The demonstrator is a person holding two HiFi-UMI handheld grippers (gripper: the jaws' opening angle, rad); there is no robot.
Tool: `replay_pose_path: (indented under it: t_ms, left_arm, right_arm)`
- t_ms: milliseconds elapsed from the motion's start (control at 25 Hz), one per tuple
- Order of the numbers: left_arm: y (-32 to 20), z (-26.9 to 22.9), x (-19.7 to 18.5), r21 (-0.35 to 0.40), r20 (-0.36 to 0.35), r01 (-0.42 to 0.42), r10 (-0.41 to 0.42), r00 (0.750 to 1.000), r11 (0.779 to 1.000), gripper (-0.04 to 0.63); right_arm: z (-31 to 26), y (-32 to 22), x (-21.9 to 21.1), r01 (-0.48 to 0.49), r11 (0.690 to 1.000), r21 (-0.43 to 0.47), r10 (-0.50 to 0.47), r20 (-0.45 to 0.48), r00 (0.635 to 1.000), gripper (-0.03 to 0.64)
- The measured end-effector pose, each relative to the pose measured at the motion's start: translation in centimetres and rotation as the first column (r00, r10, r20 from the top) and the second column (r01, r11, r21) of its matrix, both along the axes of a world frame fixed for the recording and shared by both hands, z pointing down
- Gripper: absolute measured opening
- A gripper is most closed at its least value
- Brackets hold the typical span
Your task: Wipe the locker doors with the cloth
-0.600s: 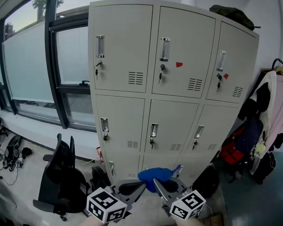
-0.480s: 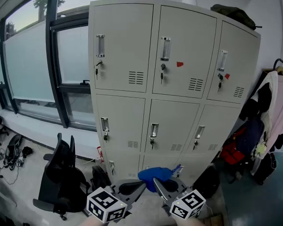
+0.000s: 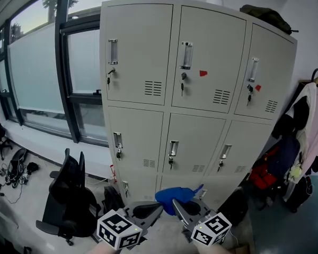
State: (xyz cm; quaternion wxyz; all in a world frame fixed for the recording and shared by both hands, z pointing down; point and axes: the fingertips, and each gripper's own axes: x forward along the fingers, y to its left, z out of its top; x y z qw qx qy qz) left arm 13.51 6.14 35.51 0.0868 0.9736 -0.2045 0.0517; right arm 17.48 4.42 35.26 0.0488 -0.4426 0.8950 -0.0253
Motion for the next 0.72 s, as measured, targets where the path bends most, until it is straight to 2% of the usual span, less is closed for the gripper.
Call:
replay_pose_path:
  t_ms: [440,720]
  left_arm:
    - [-1.6,-0.5,3.1,0.026,0.021,0.061,-0.062,0.998,0.998,0.006]
    - [-4.4,-1.1,1.4,0.057,0.020,0.106,-0.108,0.994,0.993,0.006]
  right_arm:
    - [-0.8,-1.9,3.5,0.044,0.999,0.019,-0.044,0.020,0.999,0.048]
    - [-0.9,-4.7,1.5,0.089,0.996,0.029,-0.090,0.011,0.996,0.048]
